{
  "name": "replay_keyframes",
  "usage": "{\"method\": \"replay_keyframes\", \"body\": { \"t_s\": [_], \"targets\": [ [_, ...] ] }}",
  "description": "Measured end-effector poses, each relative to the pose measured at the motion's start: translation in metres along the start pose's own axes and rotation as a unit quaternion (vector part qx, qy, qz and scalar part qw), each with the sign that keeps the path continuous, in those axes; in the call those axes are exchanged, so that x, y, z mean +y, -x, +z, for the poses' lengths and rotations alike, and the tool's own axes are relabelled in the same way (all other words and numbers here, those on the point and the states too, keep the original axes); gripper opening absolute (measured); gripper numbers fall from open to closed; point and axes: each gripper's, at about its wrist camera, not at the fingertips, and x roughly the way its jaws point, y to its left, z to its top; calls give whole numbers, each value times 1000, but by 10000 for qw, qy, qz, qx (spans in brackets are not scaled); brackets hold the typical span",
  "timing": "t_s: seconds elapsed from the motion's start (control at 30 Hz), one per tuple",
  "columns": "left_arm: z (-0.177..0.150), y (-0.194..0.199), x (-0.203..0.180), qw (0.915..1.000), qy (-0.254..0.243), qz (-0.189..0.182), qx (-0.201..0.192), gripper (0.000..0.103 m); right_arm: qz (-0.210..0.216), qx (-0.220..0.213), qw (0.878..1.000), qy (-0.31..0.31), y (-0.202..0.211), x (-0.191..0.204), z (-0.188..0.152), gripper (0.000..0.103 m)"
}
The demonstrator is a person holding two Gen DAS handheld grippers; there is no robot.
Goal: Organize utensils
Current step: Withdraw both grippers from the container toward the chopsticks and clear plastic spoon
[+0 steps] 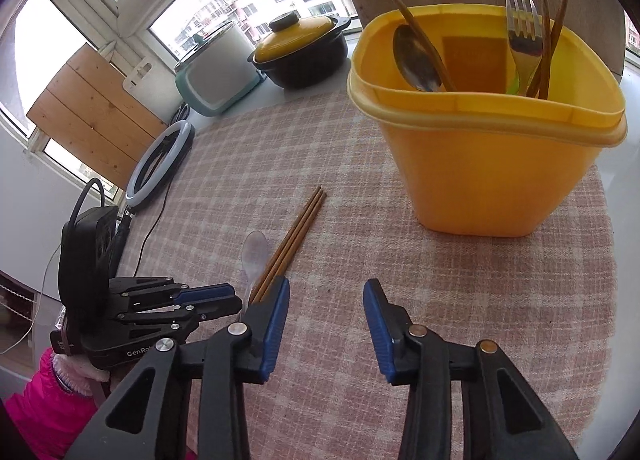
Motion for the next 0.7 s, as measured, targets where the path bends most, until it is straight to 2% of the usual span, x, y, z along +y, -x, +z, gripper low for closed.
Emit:
{"method": "replay_keyframes", "body": {
  "t_s": [0.23,0.47,0.7],
  "targets": [
    [-1,-11,6,9995,263,-86,180,13,115,165,9997,-149,-15,-1,-3,38],
    [2,-14,11,9987,420,-185,203,13,90,215,9996,-165,-19,0,-4,37],
    [5,-11,21,9987,475,-51,173,13,58,260,9995,-148,-21,2,-3,37]
  ]
}}
